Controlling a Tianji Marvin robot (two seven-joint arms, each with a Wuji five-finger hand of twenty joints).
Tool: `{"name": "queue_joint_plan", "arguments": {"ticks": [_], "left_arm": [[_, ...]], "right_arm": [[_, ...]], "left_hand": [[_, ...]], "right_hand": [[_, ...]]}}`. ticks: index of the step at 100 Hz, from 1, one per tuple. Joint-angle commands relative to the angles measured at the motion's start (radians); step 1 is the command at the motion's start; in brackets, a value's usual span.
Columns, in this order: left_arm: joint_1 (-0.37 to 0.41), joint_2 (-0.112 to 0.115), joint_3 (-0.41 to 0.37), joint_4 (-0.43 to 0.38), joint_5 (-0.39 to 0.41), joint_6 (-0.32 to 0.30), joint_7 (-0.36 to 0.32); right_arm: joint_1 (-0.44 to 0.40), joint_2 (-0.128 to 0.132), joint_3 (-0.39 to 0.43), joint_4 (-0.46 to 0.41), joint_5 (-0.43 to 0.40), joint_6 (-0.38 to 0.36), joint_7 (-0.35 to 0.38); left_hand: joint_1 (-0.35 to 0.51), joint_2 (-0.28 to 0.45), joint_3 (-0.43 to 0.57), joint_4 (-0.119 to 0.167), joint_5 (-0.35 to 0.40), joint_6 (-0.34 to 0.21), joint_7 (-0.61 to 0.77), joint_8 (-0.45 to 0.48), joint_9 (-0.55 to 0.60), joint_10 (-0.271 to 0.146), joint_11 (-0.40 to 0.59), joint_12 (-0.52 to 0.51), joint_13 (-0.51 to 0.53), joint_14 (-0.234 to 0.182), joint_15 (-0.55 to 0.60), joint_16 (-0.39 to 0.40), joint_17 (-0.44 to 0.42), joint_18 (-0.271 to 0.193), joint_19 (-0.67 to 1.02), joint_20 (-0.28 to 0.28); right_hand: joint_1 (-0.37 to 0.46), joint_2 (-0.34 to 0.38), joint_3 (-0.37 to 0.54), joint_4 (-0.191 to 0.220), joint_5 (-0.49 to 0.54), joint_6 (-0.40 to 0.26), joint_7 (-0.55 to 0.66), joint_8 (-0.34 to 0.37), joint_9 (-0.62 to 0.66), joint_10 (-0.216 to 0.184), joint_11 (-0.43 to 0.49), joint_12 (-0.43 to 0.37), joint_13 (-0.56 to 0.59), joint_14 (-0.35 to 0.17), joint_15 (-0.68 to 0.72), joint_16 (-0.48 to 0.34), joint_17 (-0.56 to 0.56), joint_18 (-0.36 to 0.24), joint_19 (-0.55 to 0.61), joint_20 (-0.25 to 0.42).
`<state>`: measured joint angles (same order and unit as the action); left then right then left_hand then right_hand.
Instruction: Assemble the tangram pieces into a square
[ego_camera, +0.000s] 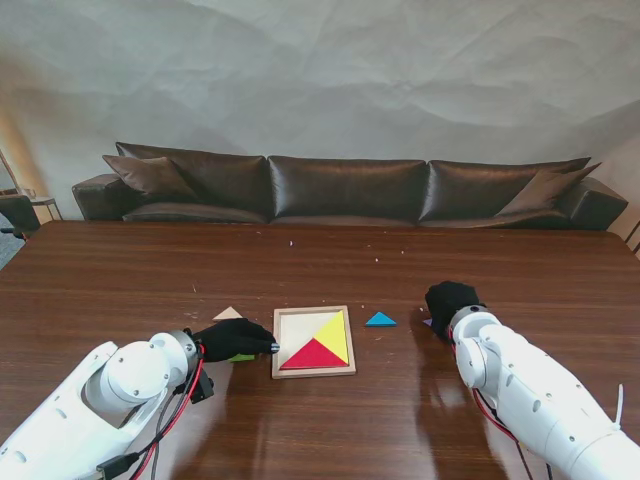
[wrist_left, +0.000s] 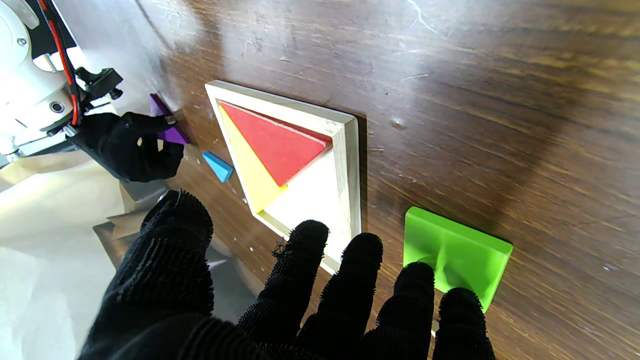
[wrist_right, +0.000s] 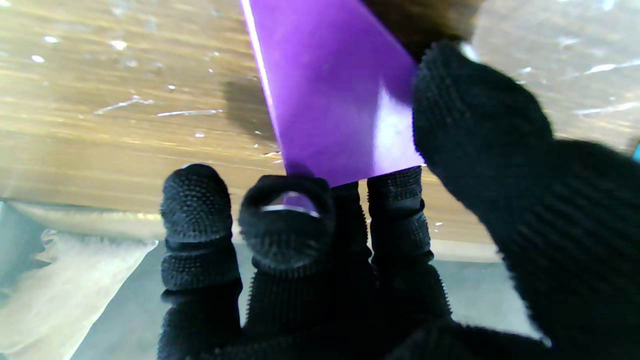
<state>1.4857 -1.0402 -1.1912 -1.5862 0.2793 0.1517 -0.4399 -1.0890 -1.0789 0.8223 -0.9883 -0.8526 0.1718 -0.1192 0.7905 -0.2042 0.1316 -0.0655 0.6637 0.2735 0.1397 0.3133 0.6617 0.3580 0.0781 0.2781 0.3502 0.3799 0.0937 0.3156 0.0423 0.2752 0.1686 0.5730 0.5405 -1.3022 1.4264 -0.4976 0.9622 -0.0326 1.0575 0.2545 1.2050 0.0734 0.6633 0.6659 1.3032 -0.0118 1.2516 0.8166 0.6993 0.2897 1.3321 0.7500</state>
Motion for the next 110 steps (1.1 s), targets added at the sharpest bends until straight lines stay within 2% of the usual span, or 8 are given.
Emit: {"name": "queue_joint_plan", "arguments": {"ticks": [1,18,41,52,67,76,93,110], "left_arm": [[0.007,-0.002,-0.001,0.005,-0.003,0.000,-0.021],[0.007,-0.002,-0.001,0.004,-0.003,0.001,-0.022],[0.008,-0.002,-0.004,0.004,-0.002,0.000,-0.022],[0.009,-0.001,-0.004,0.003,-0.002,0.000,-0.022],[0.009,-0.001,-0.005,0.004,-0.001,-0.001,-0.022],[0.010,-0.002,-0.006,0.003,-0.002,0.001,-0.021],[0.011,-0.002,-0.007,0.001,-0.001,0.003,-0.021],[0.010,-0.001,-0.008,0.002,-0.002,0.001,-0.022]], "right_arm": [[-0.035,0.007,-0.016,0.045,-0.007,-0.001,0.042],[-0.032,0.010,-0.021,0.047,-0.012,-0.006,0.048],[-0.028,0.019,-0.031,0.046,-0.034,-0.014,0.057],[-0.026,0.023,-0.036,0.046,-0.049,-0.019,0.056],[-0.024,0.027,-0.039,0.044,-0.062,-0.023,0.059],[-0.024,0.029,-0.040,0.040,-0.067,-0.022,0.066],[-0.022,0.030,-0.042,0.042,-0.069,-0.026,0.068],[-0.016,0.032,-0.048,0.051,-0.074,-0.042,0.058]], "left_hand": [[0.013,0.055,0.003,0.027,0.022,0.007,0.004,0.004,0.026,0.009,0.004,0.005,0.026,0.014,0.017,0.010,0.008,0.026,0.008,0.011],[0.014,0.056,0.004,0.027,0.022,0.009,0.003,0.004,0.024,0.009,0.004,0.005,0.027,0.013,0.017,0.010,0.008,0.025,0.008,0.011],[0.012,0.056,0.003,0.027,0.022,0.007,0.004,0.004,0.024,0.009,0.004,0.005,0.027,0.014,0.016,0.010,0.008,0.025,0.008,0.011],[0.011,0.056,0.003,0.027,0.022,0.007,0.003,0.004,0.024,0.009,0.004,0.005,0.026,0.014,0.016,0.010,0.008,0.025,0.008,0.011],[0.011,0.055,0.003,0.027,0.022,0.006,0.004,0.004,0.025,0.006,0.005,0.005,0.027,0.013,0.017,0.010,0.010,0.025,0.008,0.011],[0.011,0.056,0.004,0.027,0.022,0.006,0.004,0.004,0.025,0.008,0.004,0.005,0.027,0.012,0.017,0.010,0.009,0.025,0.008,0.011],[0.011,0.056,0.004,0.027,0.022,0.006,0.004,0.004,0.025,0.008,0.004,0.005,0.027,0.014,0.017,0.010,0.008,0.026,0.008,0.011],[0.012,0.056,0.005,0.027,0.021,0.008,0.003,0.004,0.025,0.010,0.004,0.005,0.026,0.016,0.016,0.010,0.009,0.026,0.008,0.011]], "right_hand": [[0.160,0.019,0.069,0.096,0.097,-0.095,0.095,0.012,0.093,-0.012,0.117,0.074,0.009,-0.024,-0.020,0.009,0.261,0.032,-0.012,0.014],[0.150,0.029,0.074,0.108,0.130,-0.133,0.118,0.014,0.081,-0.021,0.112,0.091,0.007,-0.018,-0.025,0.007,0.251,0.022,-0.018,0.013],[0.114,0.026,0.074,0.092,0.144,-0.073,0.133,0.031,-0.125,-0.014,0.150,0.143,-0.041,-0.004,-0.110,-0.021,0.220,-0.027,-0.018,0.023],[0.111,0.014,0.081,0.089,0.153,-0.024,0.134,0.042,-0.236,-0.015,0.148,0.048,-0.110,0.022,-0.127,-0.051,0.219,-0.073,0.007,0.022],[0.103,0.013,0.086,0.089,0.157,-0.028,0.133,0.045,-0.119,-0.017,-0.013,-0.148,-0.113,0.073,-0.261,-0.119,0.225,-0.067,0.024,0.010],[0.096,0.021,0.087,0.089,0.154,-0.053,0.131,0.053,-0.016,-0.007,-0.080,-0.196,-0.069,0.065,-0.333,-0.137,0.238,-0.053,0.038,0.013],[0.083,0.042,0.105,0.087,0.137,-0.099,0.154,0.058,0.123,-0.018,-0.105,-0.190,-0.001,0.009,-0.298,-0.111,0.287,-0.058,0.068,0.018],[0.086,0.057,0.106,0.087,0.122,-0.128,0.200,-0.009,0.173,-0.032,-0.044,-0.095,0.007,-0.028,-0.172,-0.094,0.314,-0.060,0.078,0.015]]}}
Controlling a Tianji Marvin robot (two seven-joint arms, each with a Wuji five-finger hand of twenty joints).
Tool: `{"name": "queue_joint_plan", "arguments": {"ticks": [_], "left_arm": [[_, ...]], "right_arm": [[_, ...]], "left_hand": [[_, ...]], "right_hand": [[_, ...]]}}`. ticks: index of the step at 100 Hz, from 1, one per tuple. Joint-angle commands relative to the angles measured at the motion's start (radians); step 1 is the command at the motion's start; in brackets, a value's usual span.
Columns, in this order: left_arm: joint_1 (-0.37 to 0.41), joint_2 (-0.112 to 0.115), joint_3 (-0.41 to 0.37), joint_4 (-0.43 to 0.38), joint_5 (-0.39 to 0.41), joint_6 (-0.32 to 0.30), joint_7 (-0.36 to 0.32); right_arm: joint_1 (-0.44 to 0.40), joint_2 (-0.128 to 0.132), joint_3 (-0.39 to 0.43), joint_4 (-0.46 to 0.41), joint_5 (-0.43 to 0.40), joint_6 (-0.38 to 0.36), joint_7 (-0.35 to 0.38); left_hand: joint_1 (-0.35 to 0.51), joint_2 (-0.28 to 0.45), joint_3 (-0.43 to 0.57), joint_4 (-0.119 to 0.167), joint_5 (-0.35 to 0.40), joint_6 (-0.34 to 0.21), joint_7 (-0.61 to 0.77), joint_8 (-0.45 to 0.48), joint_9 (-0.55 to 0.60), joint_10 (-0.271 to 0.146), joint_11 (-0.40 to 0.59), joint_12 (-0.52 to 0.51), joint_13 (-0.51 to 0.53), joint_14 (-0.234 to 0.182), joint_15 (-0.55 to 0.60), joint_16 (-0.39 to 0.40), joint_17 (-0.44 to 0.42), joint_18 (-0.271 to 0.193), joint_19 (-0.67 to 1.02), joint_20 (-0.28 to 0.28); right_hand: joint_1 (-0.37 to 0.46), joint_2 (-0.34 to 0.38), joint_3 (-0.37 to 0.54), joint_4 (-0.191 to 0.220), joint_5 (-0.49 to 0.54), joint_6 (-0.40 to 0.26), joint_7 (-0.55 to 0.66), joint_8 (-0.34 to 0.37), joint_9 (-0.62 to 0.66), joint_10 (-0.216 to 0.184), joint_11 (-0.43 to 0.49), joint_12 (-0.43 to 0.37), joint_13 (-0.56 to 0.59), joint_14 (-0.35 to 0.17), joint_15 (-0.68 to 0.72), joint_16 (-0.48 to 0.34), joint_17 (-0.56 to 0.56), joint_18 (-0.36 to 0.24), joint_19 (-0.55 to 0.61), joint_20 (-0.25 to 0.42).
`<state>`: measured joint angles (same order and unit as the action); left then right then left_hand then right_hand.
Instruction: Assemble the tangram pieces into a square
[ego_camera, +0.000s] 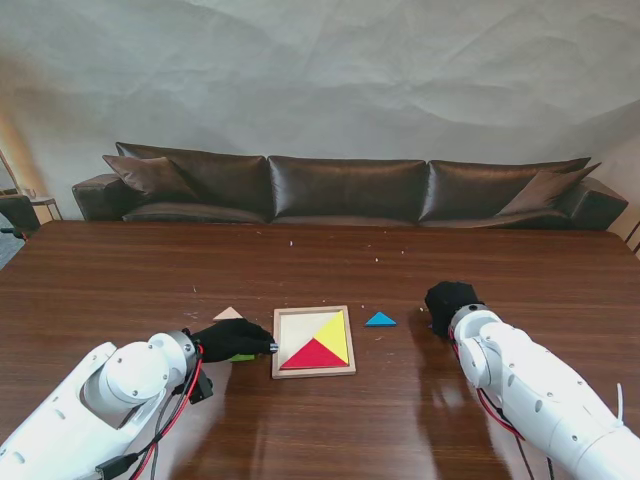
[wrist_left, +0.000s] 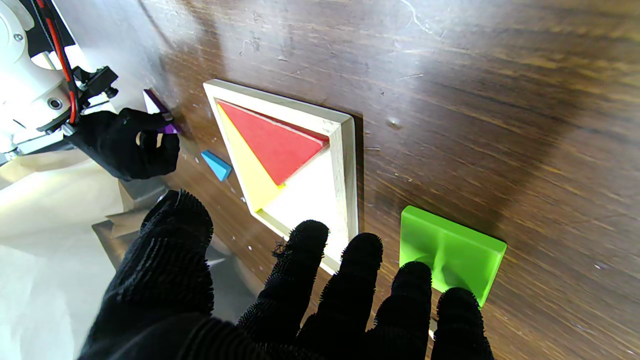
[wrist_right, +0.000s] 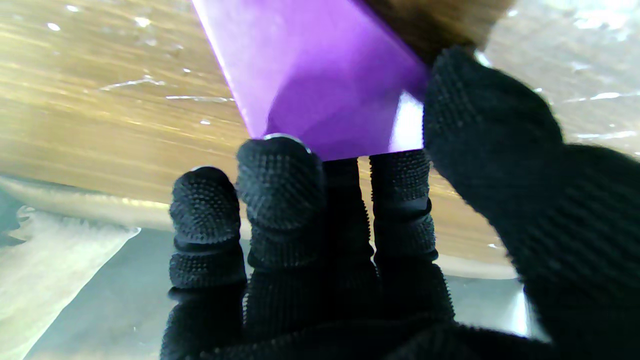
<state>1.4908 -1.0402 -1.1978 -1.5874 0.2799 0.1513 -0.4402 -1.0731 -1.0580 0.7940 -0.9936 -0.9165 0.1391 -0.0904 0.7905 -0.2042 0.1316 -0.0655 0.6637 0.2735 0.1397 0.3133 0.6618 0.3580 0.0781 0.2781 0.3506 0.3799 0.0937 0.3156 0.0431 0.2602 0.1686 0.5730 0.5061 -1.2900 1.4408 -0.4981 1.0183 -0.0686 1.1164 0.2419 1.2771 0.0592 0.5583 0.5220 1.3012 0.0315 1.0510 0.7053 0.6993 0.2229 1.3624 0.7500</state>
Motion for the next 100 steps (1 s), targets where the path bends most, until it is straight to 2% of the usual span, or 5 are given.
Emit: {"name": "queue_joint_plan", "arguments": {"ticks": [1,10,39,62,100], "left_arm": [[0.005,-0.001,-0.001,0.003,-0.002,0.002,-0.022],[0.005,-0.001,-0.002,0.003,-0.001,0.001,-0.023],[0.004,-0.001,-0.001,0.004,-0.001,0.003,-0.023],[0.005,-0.002,-0.003,0.004,-0.001,0.001,-0.021],[0.005,-0.001,-0.004,0.003,0.000,0.001,-0.022]], "right_arm": [[-0.031,0.011,-0.020,0.057,-0.011,-0.011,0.028],[-0.024,0.014,-0.027,0.063,-0.025,-0.029,0.010],[-0.032,0.022,-0.003,0.024,-0.095,-0.066,-0.035],[-0.033,0.029,0.004,-0.013,-0.136,-0.088,-0.030],[-0.045,0.031,0.027,-0.049,-0.162,-0.120,-0.041]], "left_hand": [[0.012,0.056,0.005,0.027,0.021,0.008,0.003,0.004,0.025,0.010,0.004,0.005,0.026,0.016,0.016,0.010,0.008,0.042,0.008,0.011],[0.011,0.055,0.004,0.027,0.023,0.009,0.004,0.004,0.026,0.009,0.005,0.006,0.028,0.014,0.017,0.011,0.008,0.041,0.008,0.011],[0.011,0.057,0.004,0.027,0.024,0.006,0.004,0.004,0.024,0.009,0.004,0.005,0.027,0.014,0.017,0.010,0.008,0.040,0.008,0.011],[0.011,0.056,0.004,0.027,0.021,0.006,0.003,0.004,0.025,0.010,0.004,0.005,0.027,0.014,0.017,0.010,0.008,0.041,0.008,0.011],[0.011,0.056,0.003,0.027,0.022,0.006,0.004,0.004,0.026,0.008,0.005,0.005,0.028,0.014,0.017,0.011,0.008,0.040,0.008,0.011]], "right_hand": [[0.121,0.049,0.090,0.088,0.063,-0.096,0.144,0.002,0.099,-0.018,0.067,0.056,0.009,-0.075,0.037,0.021,0.315,0.007,0.048,0.015],[0.124,0.058,0.091,0.091,0.053,-0.106,0.163,-0.010,0.101,-0.019,0.090,0.087,0.011,-0.087,0.067,0.031,0.324,-0.005,0.051,0.014],[0.136,0.013,0.112,0.087,0.072,-0.104,0.181,-0.045,0.121,-0.007,0.104,0.110,0.013,-0.109,0.125,0.047,0.369,-0.036,0.052,0.003],[0.135,-0.012,0.122,0.083,0.084,-0.117,0.180,-0.056,0.130,-0.011,0.108,0.121,0.012,-0.135,0.151,0.056,0.378,-0.086,0.066,0.002],[0.140,-0.013,0.129,0.088,0.082,-0.133,0.184,-0.054,0.125,-0.016,0.115,0.145,0.011,-0.157,0.158,0.064,0.380,-0.126,0.069,-0.002]]}}
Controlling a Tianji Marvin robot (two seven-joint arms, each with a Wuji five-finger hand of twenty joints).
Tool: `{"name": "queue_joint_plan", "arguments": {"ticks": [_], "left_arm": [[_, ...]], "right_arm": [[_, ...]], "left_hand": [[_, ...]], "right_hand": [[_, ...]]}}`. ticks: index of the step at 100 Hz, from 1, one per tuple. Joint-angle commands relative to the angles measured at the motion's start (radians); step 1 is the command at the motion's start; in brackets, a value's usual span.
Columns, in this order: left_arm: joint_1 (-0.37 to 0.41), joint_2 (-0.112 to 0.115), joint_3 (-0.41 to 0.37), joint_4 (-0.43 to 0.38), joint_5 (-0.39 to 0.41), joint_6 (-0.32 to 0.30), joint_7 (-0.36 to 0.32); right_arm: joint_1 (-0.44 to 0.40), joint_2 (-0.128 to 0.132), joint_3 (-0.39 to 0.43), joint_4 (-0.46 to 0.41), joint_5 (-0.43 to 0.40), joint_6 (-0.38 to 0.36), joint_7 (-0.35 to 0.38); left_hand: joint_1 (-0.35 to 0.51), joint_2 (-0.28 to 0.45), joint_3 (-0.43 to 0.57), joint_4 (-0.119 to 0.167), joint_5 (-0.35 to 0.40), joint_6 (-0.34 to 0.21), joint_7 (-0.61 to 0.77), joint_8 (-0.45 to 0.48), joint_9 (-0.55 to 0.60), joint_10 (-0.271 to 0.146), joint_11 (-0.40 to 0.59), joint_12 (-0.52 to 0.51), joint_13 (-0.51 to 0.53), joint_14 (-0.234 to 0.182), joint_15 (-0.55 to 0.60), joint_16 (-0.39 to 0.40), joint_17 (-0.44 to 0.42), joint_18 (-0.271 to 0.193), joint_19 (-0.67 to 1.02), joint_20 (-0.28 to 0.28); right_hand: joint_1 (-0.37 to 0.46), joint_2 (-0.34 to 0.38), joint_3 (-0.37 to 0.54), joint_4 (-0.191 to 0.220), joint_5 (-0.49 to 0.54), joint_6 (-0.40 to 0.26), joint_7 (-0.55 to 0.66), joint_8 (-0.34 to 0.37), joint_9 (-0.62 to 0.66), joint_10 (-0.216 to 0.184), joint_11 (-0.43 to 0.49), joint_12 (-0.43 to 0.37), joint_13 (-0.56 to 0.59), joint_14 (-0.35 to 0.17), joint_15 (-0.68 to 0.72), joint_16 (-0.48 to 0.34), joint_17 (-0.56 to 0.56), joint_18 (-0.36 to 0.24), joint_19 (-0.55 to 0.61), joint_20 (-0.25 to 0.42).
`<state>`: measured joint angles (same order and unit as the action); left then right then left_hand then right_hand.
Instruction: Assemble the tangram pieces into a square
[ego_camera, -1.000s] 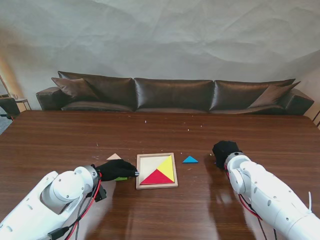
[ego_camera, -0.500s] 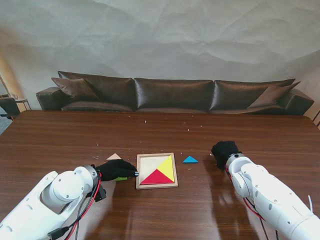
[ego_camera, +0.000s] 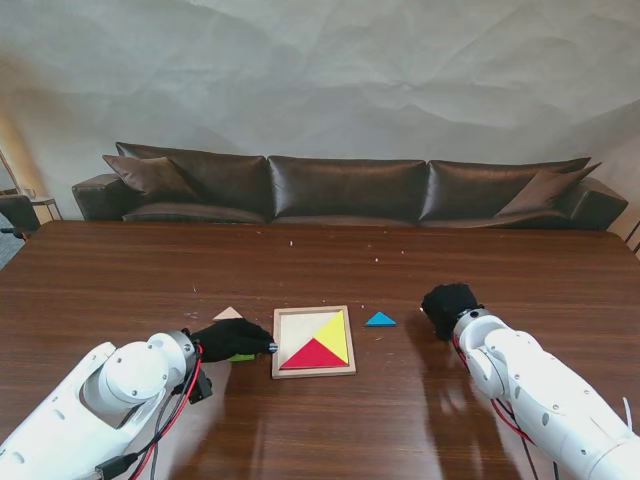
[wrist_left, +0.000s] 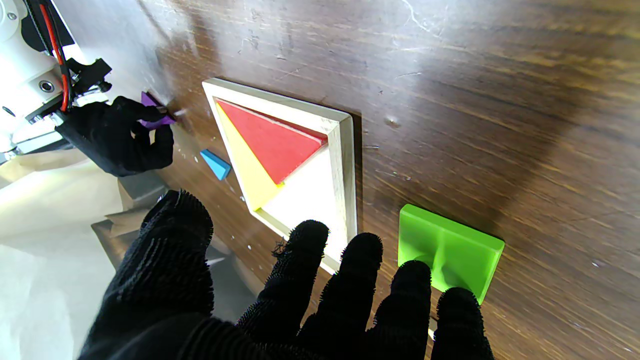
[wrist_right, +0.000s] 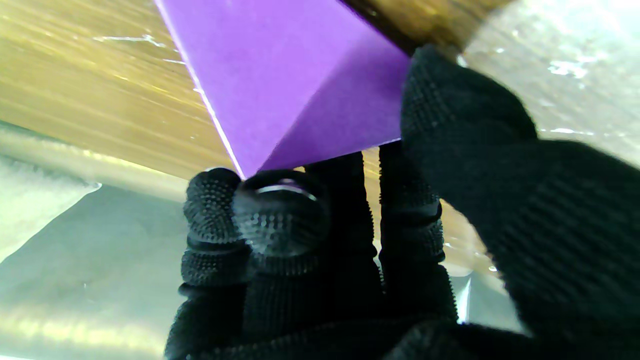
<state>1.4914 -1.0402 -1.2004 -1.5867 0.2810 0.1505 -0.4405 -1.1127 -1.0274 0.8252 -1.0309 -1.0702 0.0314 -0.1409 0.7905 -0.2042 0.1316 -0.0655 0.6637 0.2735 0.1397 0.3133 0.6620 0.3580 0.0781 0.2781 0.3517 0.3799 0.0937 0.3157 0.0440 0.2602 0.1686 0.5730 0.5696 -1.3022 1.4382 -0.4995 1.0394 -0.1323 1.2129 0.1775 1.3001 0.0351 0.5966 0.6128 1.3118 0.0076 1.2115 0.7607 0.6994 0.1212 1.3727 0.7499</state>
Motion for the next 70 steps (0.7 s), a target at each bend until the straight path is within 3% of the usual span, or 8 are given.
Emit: {"name": "queue_joint_plan", "arguments": {"ticks": [1,48,65,70], "left_arm": [[0.005,-0.001,-0.001,0.003,-0.002,0.002,-0.022],[0.009,-0.002,-0.007,0.000,-0.001,0.002,-0.020],[0.008,-0.001,-0.005,0.001,-0.002,0.008,-0.024],[0.007,-0.001,-0.005,0.001,-0.003,0.008,-0.025]], "right_arm": [[-0.004,0.000,-0.005,-0.011,-0.009,-0.014,0.010],[0.004,0.001,-0.012,-0.031,-0.020,-0.045,0.007],[-0.006,0.005,0.002,-0.041,-0.023,-0.050,0.039],[-0.008,0.006,0.004,-0.040,-0.024,-0.052,0.040]], "left_hand": [[0.011,0.056,0.003,0.027,0.022,0.007,0.004,0.004,0.024,0.008,0.004,0.005,0.026,0.013,0.017,0.010,0.007,0.040,0.008,0.011],[0.008,0.057,0.003,0.027,0.022,0.004,0.004,0.004,0.023,0.008,0.004,0.005,0.024,0.012,0.016,0.010,0.008,0.040,0.008,0.010],[0.010,0.056,0.003,0.027,0.022,0.007,0.003,0.004,0.023,0.009,0.004,0.005,0.025,0.013,0.017,0.010,0.007,0.040,0.008,0.010],[0.010,0.056,0.004,0.027,0.022,0.006,0.004,0.004,0.022,0.009,0.004,0.005,0.025,0.014,0.017,0.010,0.007,0.041,0.008,0.010]], "right_hand": [[0.075,-0.001,0.132,0.089,0.061,-0.069,0.088,0.011,0.102,0.008,0.077,0.055,0.001,-0.132,-0.002,0.009,0.380,-0.025,0.059,-0.002],[0.078,0.009,0.132,0.096,0.055,-0.077,0.096,0.012,0.102,0.002,0.071,0.069,0.002,-0.147,-0.003,0.016,0.380,-0.043,0.061,-0.003],[0.073,0.034,0.132,0.100,0.043,-0.065,0.099,0.019,0.093,0.008,0.071,0.076,0.002,-0.131,0.000,0.019,0.376,-0.012,0.057,-0.003],[0.068,0.067,0.120,0.102,0.025,-0.061,0.086,0.065,0.083,0.011,0.071,0.085,0.003,-0.128,0.000,0.024,0.371,0.015,0.045,-0.002]]}}
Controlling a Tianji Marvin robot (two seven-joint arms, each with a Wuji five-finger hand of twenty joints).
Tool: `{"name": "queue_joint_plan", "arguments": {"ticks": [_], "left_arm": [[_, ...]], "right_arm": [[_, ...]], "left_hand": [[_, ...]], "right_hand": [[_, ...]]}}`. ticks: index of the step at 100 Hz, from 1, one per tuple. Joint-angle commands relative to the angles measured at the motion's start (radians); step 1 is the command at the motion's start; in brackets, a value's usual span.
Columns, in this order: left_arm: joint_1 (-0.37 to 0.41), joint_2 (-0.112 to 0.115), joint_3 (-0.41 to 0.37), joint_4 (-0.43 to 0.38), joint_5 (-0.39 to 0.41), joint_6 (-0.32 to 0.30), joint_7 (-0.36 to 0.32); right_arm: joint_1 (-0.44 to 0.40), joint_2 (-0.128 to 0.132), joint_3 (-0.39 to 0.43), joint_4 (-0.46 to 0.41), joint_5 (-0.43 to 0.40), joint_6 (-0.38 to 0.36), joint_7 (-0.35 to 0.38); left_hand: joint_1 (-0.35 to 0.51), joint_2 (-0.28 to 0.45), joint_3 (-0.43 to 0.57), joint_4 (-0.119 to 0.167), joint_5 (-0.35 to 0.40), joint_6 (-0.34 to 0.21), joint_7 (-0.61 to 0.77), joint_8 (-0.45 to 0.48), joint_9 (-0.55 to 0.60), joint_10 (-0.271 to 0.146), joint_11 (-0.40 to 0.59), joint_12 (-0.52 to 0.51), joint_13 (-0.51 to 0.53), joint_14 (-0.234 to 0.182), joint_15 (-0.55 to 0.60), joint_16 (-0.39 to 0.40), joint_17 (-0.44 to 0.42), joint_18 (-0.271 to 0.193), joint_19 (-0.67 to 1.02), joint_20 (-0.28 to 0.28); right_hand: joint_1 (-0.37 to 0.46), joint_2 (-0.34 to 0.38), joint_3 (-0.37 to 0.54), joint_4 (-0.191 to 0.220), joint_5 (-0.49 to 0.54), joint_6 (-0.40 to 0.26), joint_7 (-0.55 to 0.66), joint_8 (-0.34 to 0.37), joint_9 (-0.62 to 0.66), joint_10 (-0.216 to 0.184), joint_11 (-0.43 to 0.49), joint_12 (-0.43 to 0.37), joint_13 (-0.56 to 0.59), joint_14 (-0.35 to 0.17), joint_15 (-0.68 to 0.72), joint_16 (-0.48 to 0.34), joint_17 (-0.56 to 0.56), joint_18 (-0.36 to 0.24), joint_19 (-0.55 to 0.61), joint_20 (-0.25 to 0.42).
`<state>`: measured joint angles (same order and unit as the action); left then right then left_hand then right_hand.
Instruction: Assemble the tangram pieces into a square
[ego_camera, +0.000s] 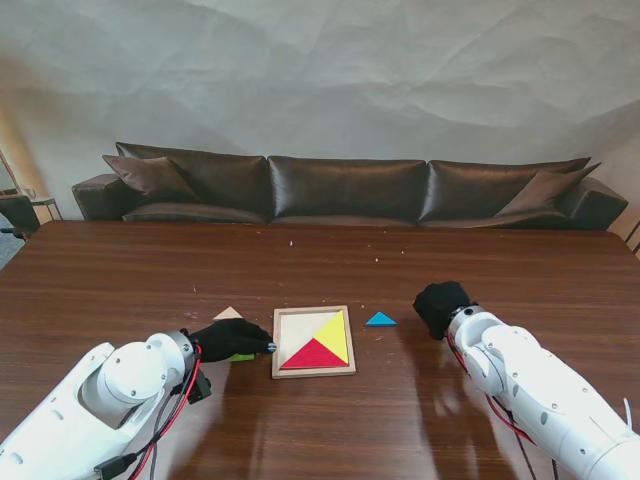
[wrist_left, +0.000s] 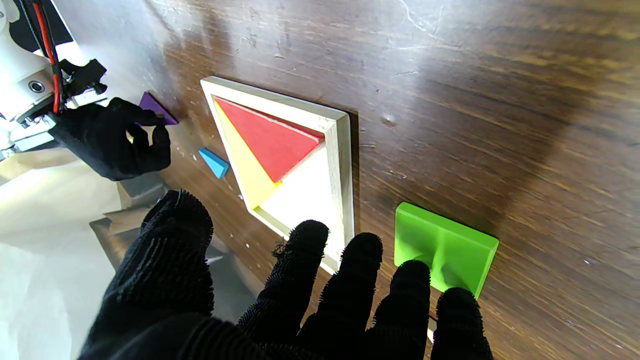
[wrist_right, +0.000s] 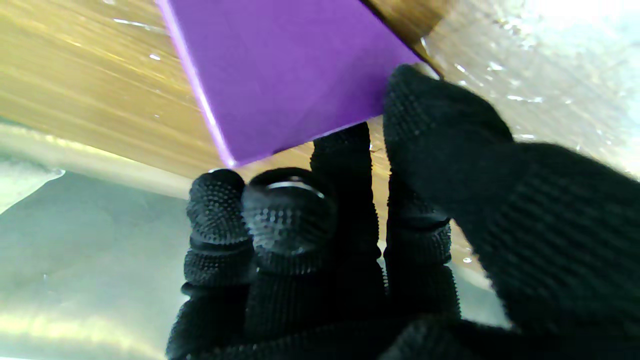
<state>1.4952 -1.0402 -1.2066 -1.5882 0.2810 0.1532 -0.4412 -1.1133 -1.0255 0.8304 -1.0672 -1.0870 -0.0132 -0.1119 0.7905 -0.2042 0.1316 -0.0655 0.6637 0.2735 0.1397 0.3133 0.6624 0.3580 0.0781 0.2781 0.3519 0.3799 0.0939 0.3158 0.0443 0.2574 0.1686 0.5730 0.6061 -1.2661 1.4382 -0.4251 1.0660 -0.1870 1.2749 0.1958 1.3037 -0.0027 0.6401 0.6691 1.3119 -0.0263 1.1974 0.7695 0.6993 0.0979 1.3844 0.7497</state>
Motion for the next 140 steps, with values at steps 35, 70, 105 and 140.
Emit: {"name": "queue_joint_plan", "arguments": {"ticks": [35,70,105,140], "left_arm": [[-0.002,0.000,0.007,0.007,-0.005,0.005,-0.027],[-0.004,-0.001,0.009,0.011,-0.007,0.001,-0.027],[-0.006,0.000,0.010,0.014,-0.011,-0.002,-0.029],[-0.005,-0.001,0.009,0.014,-0.012,-0.003,-0.028]], "right_arm": [[-0.030,0.013,0.037,-0.042,-0.048,-0.019,0.038],[-0.033,0.027,0.044,-0.075,-0.088,-0.021,0.130],[0.002,0.036,-0.017,-0.042,-0.109,0.015,0.151],[0.063,0.035,-0.120,0.036,-0.064,0.051,0.125]], "left_hand": [[0.009,0.056,0.004,0.027,0.020,0.007,0.003,0.004,0.023,0.008,0.004,0.005,0.024,0.014,0.016,0.010,0.007,0.043,0.008,0.011],[0.012,0.059,0.005,0.027,0.025,0.005,0.005,0.005,0.023,0.007,0.004,0.005,0.025,0.014,0.017,0.010,0.007,0.045,0.008,0.011],[0.014,0.061,0.003,0.027,0.022,0.006,0.004,0.004,0.024,0.006,0.004,0.005,0.025,0.012,0.016,0.010,0.007,0.045,0.008,0.011],[0.015,0.062,0.001,0.027,0.021,0.006,0.003,0.004,0.023,0.009,0.004,0.005,0.026,0.013,0.017,0.010,0.007,0.045,0.008,0.011]], "right_hand": [[-0.006,0.065,0.086,0.025,-0.145,-0.029,-0.175,0.126,-0.047,0.010,0.089,0.063,0.003,-0.044,-0.036,0.015,0.292,0.094,-0.014,0.035],[-0.063,0.054,0.061,0.023,-0.166,0.134,-0.468,0.100,-0.269,0.009,0.299,0.207,0.003,-0.044,-0.079,0.044,0.221,0.117,-0.037,0.078],[-0.061,0.026,0.043,0.045,-0.167,0.216,-0.530,0.161,-0.322,-0.006,0.440,0.342,0.008,-0.076,-0.025,0.059,0.219,0.131,-0.028,0.066],[0.008,-0.035,-0.029,-0.005,0.005,0.044,-0.179,-0.061,-0.227,-0.023,0.522,0.421,0.011,-0.119,0.186,0.114,0.264,0.118,0.006,0.020]]}}
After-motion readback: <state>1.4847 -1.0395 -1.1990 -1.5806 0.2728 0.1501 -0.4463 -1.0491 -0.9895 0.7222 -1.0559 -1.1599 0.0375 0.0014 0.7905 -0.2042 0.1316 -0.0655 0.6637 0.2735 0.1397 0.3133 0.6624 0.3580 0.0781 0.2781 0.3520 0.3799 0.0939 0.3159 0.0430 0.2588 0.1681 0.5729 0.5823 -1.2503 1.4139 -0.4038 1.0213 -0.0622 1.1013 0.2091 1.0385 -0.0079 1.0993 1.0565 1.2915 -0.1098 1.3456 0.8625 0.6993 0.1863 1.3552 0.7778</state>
